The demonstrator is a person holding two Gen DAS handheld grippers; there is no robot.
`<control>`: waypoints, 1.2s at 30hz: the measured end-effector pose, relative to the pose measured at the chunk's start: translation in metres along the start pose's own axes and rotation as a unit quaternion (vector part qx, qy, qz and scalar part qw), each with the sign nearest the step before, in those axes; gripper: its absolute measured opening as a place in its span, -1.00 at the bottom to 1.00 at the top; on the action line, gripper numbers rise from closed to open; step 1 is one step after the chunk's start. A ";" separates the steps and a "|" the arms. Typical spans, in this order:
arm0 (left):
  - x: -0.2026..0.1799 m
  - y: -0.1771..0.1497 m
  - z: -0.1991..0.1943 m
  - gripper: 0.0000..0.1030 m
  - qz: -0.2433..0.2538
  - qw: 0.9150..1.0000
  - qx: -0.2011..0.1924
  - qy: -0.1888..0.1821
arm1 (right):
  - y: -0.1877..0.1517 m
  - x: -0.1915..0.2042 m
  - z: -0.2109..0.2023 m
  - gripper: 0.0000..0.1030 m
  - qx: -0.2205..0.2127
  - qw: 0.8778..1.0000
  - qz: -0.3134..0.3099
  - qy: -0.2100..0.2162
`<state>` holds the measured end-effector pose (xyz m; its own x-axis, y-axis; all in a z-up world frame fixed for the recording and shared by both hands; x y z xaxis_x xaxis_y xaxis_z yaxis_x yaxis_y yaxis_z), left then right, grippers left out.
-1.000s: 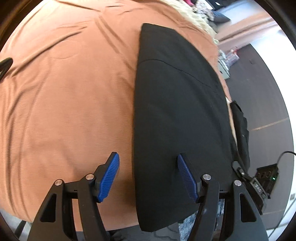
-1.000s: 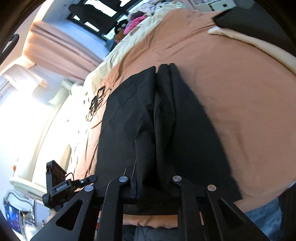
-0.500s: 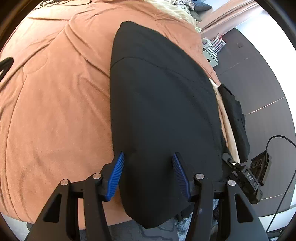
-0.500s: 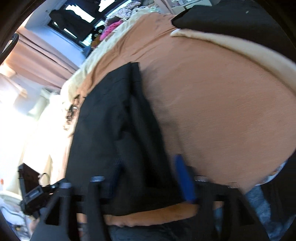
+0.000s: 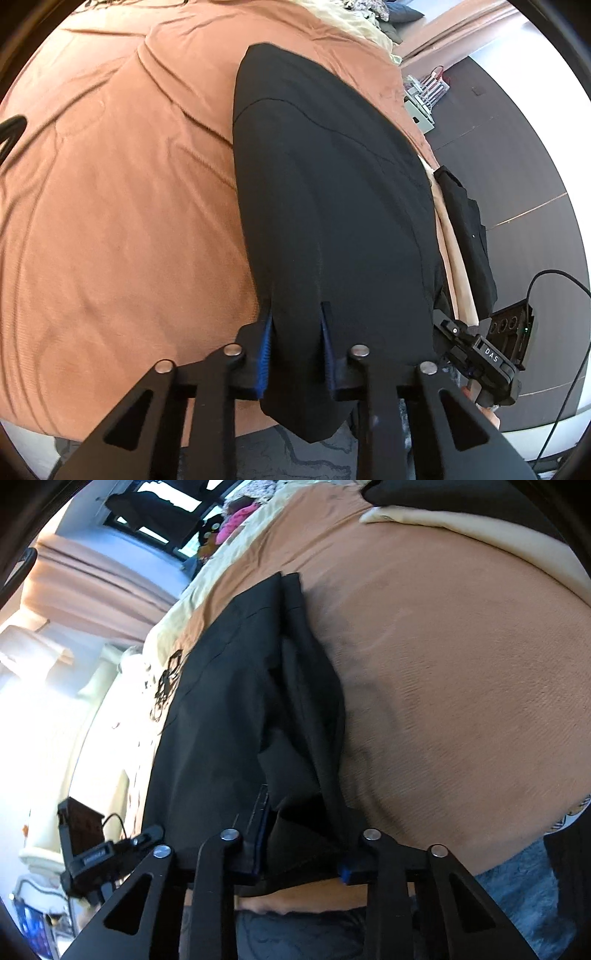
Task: Fold large clothes
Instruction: 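Grasp the folded black jacket's end with both tools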
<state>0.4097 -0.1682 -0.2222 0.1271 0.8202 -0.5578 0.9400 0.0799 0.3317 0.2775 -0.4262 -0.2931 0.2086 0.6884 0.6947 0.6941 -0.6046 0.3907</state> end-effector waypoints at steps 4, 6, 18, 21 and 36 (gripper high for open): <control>0.004 0.002 -0.018 -0.60 0.006 1.000 -0.008 -0.001 | -0.010 0.007 0.002 -0.46 0.010 1.000 0.003 0.010; 0.008 -0.001 -0.028 -0.60 0.008 1.000 -0.011 0.001 | -0.019 0.014 0.003 -0.46 0.017 1.000 0.001 0.019; 0.061 -0.051 -0.097 -0.61 -0.027 0.999 -0.034 0.020 | -0.077 0.070 0.030 -0.47 0.067 0.995 -0.039 0.057; 0.069 -0.061 -0.097 -0.58 -0.026 0.999 -0.019 0.024 | -0.088 0.077 0.034 -0.36 0.084 0.994 -0.051 0.052; 0.097 -0.026 -0.070 -0.32 -0.066 0.997 -0.011 0.026 | -0.019 0.051 0.012 0.78 0.056 0.997 -0.053 0.023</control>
<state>0.3758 -0.0516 -0.2316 -0.0138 0.8302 -0.5573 0.9403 0.2004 0.2752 0.2838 -0.3750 -0.2725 0.0989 0.7254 0.6812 0.7834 -0.4789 0.3962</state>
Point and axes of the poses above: each gripper's, at about its wrist camera, not at the fingertips, and z roughly the way its jaws point, x to its left, y to its top, the point moved 6 cm from there along z, roughly the way its jaws point, and after that the axes turned 2 degrees about -x, right-handed, at the moved point
